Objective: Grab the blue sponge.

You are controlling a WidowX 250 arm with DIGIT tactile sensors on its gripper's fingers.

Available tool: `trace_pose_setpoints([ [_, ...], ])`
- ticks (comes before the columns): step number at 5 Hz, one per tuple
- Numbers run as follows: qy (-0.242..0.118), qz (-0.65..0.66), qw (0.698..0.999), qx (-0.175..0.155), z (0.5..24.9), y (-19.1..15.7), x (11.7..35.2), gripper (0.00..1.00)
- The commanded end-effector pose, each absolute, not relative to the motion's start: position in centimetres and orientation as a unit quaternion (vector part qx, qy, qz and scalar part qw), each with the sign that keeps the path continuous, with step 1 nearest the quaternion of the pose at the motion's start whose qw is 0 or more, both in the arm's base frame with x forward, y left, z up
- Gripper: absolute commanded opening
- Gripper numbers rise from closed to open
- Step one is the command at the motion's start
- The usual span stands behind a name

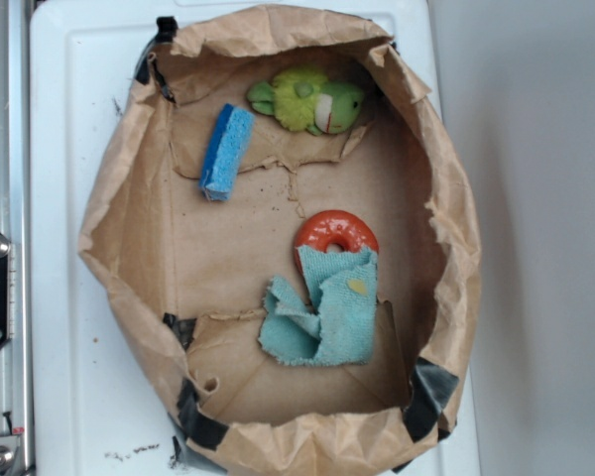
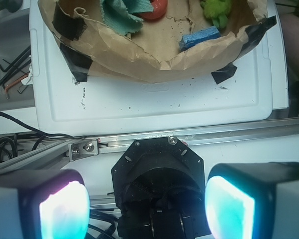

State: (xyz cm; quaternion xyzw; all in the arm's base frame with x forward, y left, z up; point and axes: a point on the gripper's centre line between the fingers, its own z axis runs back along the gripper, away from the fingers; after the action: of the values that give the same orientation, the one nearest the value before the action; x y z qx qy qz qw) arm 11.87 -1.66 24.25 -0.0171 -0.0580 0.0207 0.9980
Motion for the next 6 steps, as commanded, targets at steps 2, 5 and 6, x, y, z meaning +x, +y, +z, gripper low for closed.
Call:
trace_pose_setpoints([
  [2, -0.074, 0.092, 0.993, -0.021, 22.2, -1.3, 16.9, 1.00],
  [5, -0.128, 0.302, 0.944, -0.024, 16.3, 5.4, 25.4, 1.00],
  [6, -0.124, 0.358, 0.925, -0.013, 14.5, 7.6, 25.6, 1.00],
])
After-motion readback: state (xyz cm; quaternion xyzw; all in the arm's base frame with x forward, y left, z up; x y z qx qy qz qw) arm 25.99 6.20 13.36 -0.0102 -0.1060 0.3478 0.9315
